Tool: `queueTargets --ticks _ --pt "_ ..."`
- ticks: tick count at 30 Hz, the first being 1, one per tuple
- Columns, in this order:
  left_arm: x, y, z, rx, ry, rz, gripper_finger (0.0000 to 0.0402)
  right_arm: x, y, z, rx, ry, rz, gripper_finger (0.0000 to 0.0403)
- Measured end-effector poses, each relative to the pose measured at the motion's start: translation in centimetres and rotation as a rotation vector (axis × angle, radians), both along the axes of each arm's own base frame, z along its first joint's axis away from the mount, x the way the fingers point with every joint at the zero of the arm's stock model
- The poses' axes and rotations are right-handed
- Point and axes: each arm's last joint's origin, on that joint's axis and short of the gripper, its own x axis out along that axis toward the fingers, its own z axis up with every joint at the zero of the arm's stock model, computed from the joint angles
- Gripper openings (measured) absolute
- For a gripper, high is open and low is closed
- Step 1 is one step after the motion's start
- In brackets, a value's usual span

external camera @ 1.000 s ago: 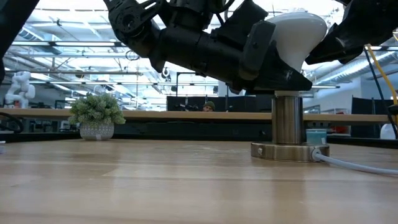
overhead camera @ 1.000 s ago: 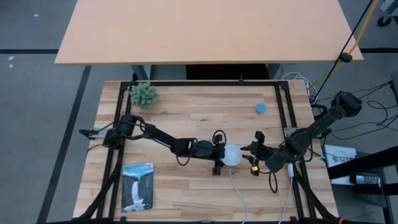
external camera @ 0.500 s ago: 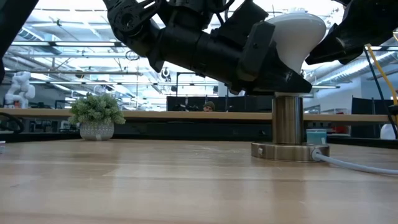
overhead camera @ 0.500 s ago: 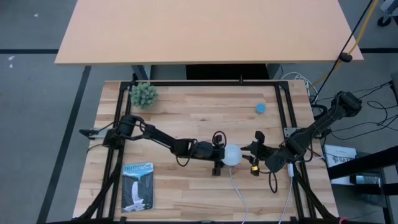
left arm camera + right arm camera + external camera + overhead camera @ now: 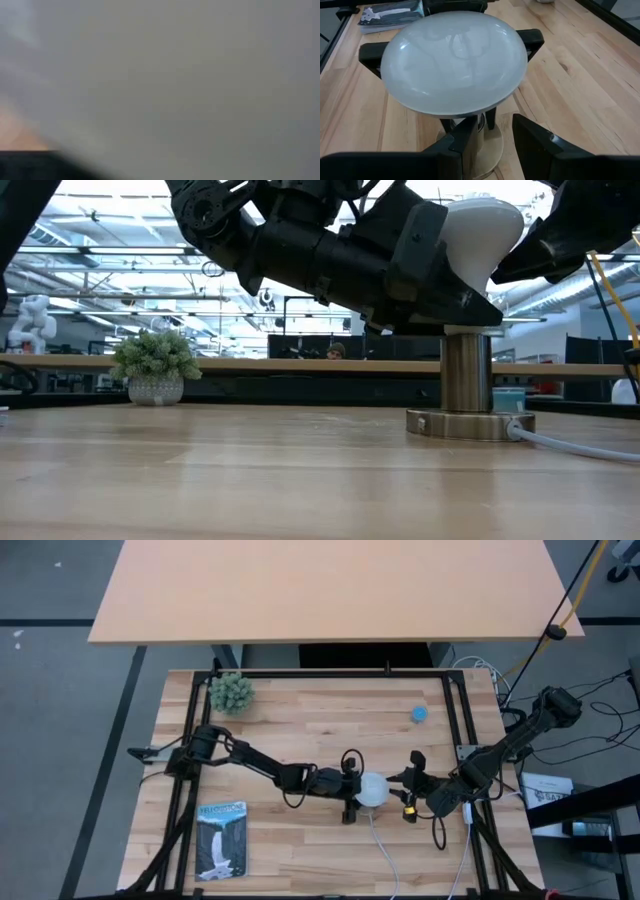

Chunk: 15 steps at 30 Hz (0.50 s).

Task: Screw lightbulb
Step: Insert the lightbulb into the desk lamp

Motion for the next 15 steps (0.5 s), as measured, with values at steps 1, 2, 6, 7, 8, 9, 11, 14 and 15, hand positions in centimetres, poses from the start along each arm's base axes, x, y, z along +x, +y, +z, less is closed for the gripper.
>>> queueTargets --ticks 1,2,6,7,8,9,11,14,15 --pt "0.0 0.0 0.0 0.002 0.0 0.006 0.0199 0.0 0.0 0.0 0.0 0.0 0.0 0.0116" --pt "0.0 0.01 0.0 0.003 0.0 0.008 0.0203 0.0 0.0 0.0 0.002 0.0 -0.001 0.0116" --pt "0.0 0.01 0.0 0.004 -0.001 0.008 0.0235 0.0 0.0 0.0 0.006 -0.001 -0.004 0.0116" --pt "-0.01 -0.03 0.0 0.011 -0.002 0.005 0.0244 0.0 0.0 0.0 0.006 -0.001 -0.004 0.0116" --pt "-0.02 -0.1 0.0 0.017 -0.002 0.004 0.0253 0.0 0.0 0.0 0.006 -0.001 -0.004 0.0116" --pt "-0.03 -0.18 0.0 0.018 -0.002 0.002 0.0261 0.0 0.0 0.0 0.006 -0.001 -0.004 0.0116" --pt "-0.04 -0.22 0.0 0.018 -0.002 0.002 0.0273 0.0 0.0 0.0 0.006 -0.001 -0.004 0.0116" --pt "-0.08 -0.23 -0.01 0.02 0.006 0.001 0.0281 0.0 0.0 -0.01 0.006 -0.001 -0.004 0.0116" --pt "-0.13 -0.22 0.07 0.022 0.013 0.001 0.0281 0.0 0.0 -0.01 0.006 -0.001 -0.004 0.0116"
